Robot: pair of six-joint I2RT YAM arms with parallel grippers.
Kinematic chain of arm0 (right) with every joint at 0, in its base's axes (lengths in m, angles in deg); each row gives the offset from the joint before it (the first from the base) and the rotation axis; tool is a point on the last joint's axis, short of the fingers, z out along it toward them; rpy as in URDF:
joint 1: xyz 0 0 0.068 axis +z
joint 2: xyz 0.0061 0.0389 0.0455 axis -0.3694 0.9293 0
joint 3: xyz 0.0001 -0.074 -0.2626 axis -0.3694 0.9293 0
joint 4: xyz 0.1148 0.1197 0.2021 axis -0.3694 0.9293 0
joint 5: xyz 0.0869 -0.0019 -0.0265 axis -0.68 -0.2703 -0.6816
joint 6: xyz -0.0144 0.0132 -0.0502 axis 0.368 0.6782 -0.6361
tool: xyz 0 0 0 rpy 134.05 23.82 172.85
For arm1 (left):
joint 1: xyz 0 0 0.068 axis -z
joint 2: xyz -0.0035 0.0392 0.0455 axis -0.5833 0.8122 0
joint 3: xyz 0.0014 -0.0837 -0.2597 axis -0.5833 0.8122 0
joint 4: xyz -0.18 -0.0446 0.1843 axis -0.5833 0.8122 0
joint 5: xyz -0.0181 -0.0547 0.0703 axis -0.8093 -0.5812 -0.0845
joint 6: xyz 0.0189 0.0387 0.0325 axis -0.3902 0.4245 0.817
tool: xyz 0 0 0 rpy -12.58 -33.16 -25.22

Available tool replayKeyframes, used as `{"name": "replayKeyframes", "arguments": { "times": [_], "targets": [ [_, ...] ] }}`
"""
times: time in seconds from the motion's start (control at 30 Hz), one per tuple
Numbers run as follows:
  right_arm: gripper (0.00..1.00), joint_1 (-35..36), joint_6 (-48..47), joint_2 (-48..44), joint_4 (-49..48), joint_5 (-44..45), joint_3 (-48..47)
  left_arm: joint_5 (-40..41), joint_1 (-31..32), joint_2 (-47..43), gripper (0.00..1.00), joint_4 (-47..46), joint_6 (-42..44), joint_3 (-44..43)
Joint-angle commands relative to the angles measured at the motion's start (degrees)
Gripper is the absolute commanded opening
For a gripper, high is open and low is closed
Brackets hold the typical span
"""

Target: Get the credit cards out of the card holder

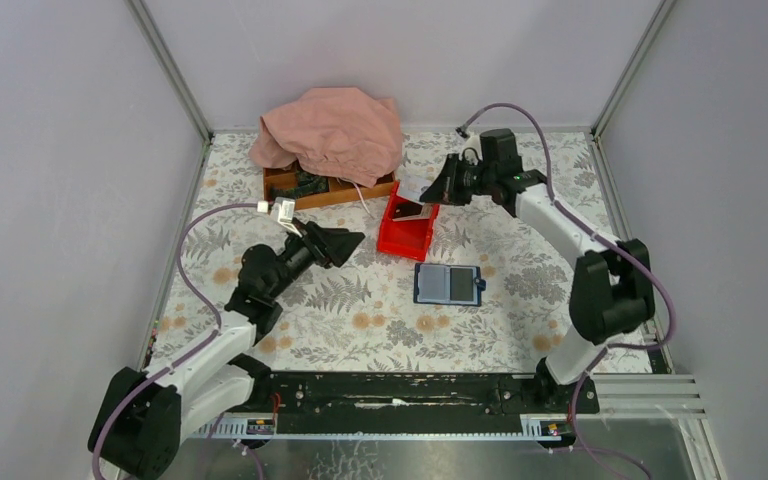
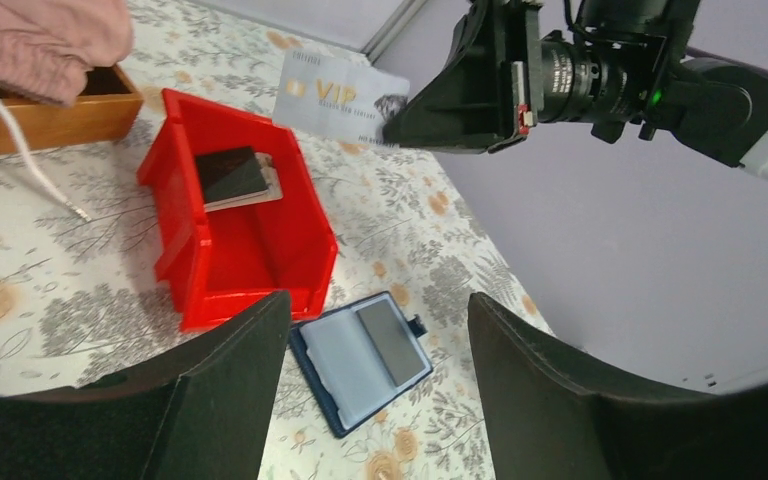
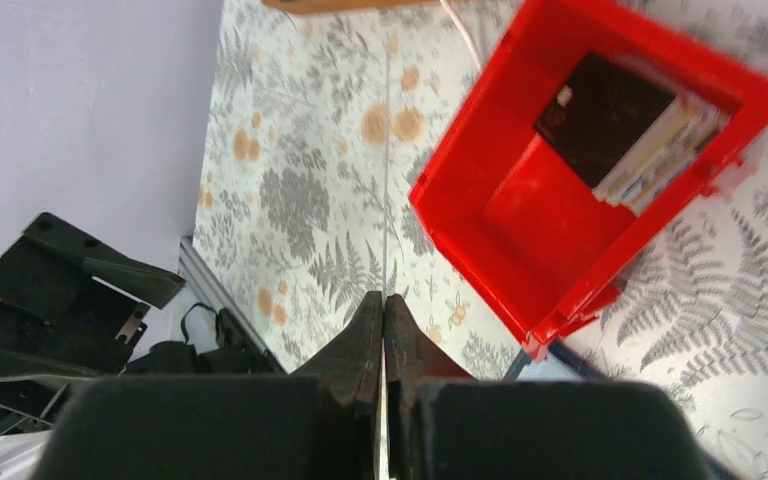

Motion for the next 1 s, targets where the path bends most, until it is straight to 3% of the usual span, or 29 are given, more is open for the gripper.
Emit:
{"name": "replayKeyframes", "arguments": {
  "times": [0.0,0.23,0.97],
  "targets": [
    [0.0,0.0,2.4,3.7,8.1,-5.5,-3.2,3.5,-0.3,-4.0,0.72,10.1,5.2,-1.4],
    [0.0,0.0,0.0,8.3,16.4,-2.3,-4.4,2.2,-0.3,-3.8,0.72,10.9,4.8,-1.9],
    [0.0,-0.1,1.4,24.1,19.0,2.2,-22.3,3.8,-0.3,-4.1,0.72,13.7,6.0,-2.7]
  ]
}}
